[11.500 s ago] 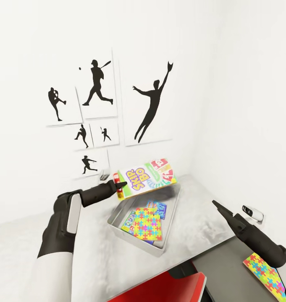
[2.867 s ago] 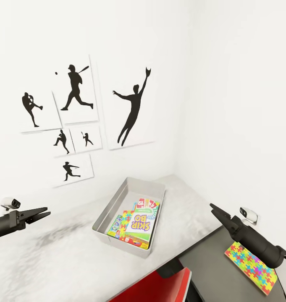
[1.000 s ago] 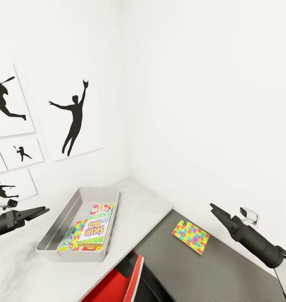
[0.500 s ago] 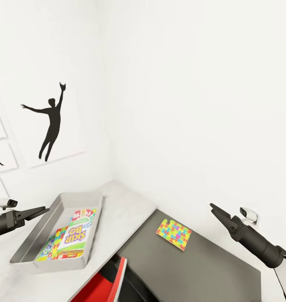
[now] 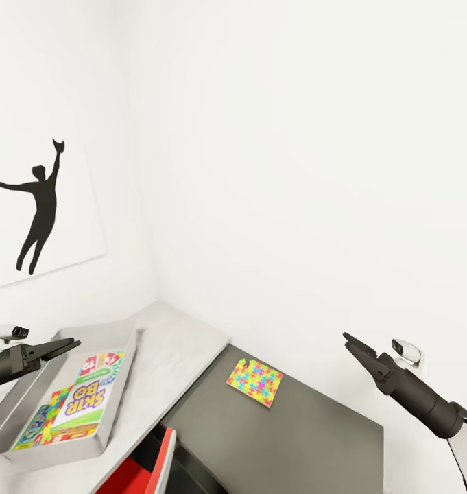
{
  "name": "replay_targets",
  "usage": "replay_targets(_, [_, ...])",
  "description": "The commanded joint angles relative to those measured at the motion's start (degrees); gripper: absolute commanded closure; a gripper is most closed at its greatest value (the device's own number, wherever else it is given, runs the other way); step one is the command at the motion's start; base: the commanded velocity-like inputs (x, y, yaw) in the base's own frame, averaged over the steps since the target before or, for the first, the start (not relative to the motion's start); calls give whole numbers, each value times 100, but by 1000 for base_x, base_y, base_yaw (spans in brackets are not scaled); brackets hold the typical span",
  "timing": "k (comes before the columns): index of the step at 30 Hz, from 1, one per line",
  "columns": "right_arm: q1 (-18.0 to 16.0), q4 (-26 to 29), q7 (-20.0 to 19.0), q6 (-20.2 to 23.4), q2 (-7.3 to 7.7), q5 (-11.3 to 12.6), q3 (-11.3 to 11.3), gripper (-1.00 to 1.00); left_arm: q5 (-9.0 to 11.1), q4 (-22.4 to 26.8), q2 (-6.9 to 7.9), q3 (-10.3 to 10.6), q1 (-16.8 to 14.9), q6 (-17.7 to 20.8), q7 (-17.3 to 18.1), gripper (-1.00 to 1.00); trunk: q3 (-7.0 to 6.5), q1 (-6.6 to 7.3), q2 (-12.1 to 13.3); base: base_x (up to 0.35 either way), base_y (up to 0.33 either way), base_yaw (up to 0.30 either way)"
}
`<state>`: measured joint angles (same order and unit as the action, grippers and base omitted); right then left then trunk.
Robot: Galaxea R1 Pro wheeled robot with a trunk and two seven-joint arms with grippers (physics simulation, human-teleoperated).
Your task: Put all the toys in the child's room - the three board games (two on the bed and one on the table), the two jigsaw puzzles on the table, and the tennis ball on the table - inside the toy box on the table in the child's room.
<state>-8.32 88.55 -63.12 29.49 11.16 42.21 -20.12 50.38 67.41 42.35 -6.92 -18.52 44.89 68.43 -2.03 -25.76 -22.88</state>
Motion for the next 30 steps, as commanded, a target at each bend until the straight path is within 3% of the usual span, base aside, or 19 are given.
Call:
replay_targets(1, [-3, -3, -7, 48, 0, 31, 0, -100, 25, 0, 2, 0, 0, 46, 3, -100, -5, -2, -4, -1, -6, -211])
replay_targets(14, [-3, -5, -7, 48, 0, 31, 0, -100, 25, 0, 2, -2, 1, 46, 3, -100, -85, -2, -4, 0, -1, -180])
replay_targets(23, [-3, -3, 4, 65, 9, 35, -9, -100, 25, 0, 2, 0, 3, 46, 4, -100, -95, -2, -4, 0, 0, -52])
replay_targets(30, [-3, -4, 10, 125, 17, 41, -13, -100, 25, 0, 2, 3, -1, 46, 4, -100, -87, -2, -4, 0, 0, -210])
